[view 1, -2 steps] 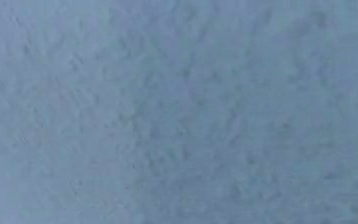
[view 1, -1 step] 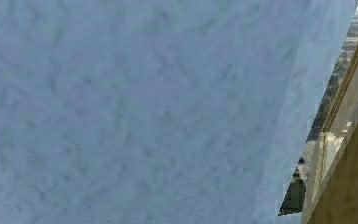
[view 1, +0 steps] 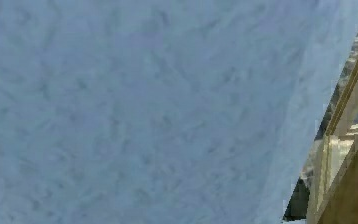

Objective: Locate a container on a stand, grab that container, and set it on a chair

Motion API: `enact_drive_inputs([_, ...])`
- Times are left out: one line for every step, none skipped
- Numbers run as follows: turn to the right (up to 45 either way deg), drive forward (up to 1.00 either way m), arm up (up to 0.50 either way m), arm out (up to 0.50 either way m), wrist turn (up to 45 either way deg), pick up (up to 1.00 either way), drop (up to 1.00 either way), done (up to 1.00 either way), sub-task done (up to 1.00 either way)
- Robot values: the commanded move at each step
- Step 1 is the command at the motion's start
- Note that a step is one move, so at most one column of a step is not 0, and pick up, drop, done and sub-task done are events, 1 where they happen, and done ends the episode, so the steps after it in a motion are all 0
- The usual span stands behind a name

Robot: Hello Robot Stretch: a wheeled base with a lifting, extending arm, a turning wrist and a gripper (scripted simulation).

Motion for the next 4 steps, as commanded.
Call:
enact_drive_inputs([45.0, 0.0, 0.0, 0.0, 0.0, 0.0, 0.0, 0.0, 0.0])
enact_drive_inputs([45.0, 0.0, 0.0, 0.0, 0.0, 0.0, 0.0, 0.0, 0.0])
enact_drive_inputs([45.0, 0.0, 0.0, 0.0, 0.0, 0.0, 0.0, 0.0, 0.0])
enact_drive_inputs([36.0, 0.0, 0.0, 0.0, 0.0, 0.0, 0.0, 0.0, 0.0])
